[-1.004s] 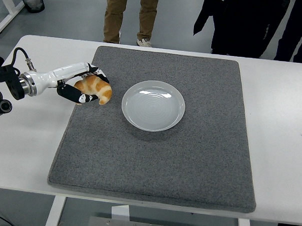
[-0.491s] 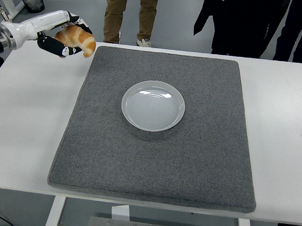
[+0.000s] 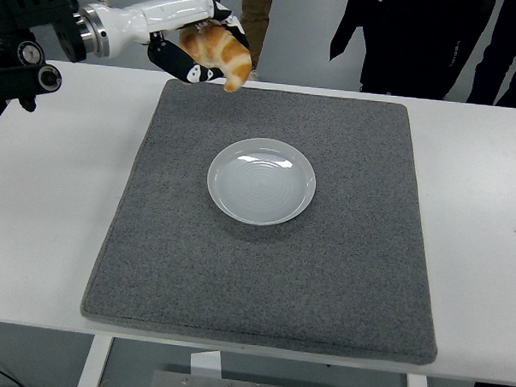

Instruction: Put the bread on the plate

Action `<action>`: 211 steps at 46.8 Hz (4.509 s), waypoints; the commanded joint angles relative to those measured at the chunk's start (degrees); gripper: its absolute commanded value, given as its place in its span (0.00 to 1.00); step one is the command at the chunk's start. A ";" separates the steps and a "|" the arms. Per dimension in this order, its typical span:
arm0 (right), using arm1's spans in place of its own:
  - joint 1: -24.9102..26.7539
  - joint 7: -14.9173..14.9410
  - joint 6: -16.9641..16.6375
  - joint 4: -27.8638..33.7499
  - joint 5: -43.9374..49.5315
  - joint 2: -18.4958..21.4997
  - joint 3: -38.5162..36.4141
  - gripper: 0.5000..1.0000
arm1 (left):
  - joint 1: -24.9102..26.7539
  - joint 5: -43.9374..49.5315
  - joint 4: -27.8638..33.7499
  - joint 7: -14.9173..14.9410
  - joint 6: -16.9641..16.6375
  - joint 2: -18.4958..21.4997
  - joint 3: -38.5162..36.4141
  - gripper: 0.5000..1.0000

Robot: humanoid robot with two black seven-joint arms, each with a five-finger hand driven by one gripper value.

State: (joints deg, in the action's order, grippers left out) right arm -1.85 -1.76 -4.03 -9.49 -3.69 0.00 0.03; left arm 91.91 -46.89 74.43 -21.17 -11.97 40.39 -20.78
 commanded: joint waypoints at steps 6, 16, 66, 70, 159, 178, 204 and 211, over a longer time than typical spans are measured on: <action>0.01 0.00 -0.02 0.00 0.00 0.00 -0.03 0.90 | -3.22 -6.53 0.27 -0.01 -5.16 -4.09 -0.05 0.00; 0.01 0.00 0.07 0.00 0.00 0.00 0.06 0.90 | -10.87 -8.04 -2.80 -0.10 -9.74 -9.27 0.04 0.00; 0.01 0.00 0.07 0.18 0.00 0.00 -0.03 0.90 | -24.06 -7.69 -17.13 -0.98 -12.82 -21.32 0.57 0.00; 0.01 0.00 0.07 0.18 0.00 0.00 -0.03 0.90 | -24.24 -7.16 -17.13 -0.98 -12.82 -21.23 0.57 0.00; 0.01 0.00 0.07 0.18 -0.09 0.00 -0.03 0.90 | -24.15 -4.70 -13.26 -0.89 -5.97 -13.94 17.60 0.98; 0.01 0.00 0.07 0.17 -0.09 0.00 -0.03 0.90 | -25.03 22.54 -19.93 -0.89 19.17 -11.12 34.58 0.98; 0.01 0.00 0.07 0.09 -0.09 0.00 -0.03 0.90 | -30.57 39.24 -34.87 -0.62 26.47 -14.02 41.44 0.98; 0.01 0.00 0.07 0.09 -0.09 0.00 -0.03 0.90 | -31.09 43.64 -41.03 -0.10 28.84 -16.92 41.35 0.98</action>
State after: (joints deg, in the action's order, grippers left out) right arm -1.84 -1.76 -4.00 -9.39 -3.78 0.00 0.00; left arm 61.11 -4.42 35.53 -21.44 15.88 24.49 20.67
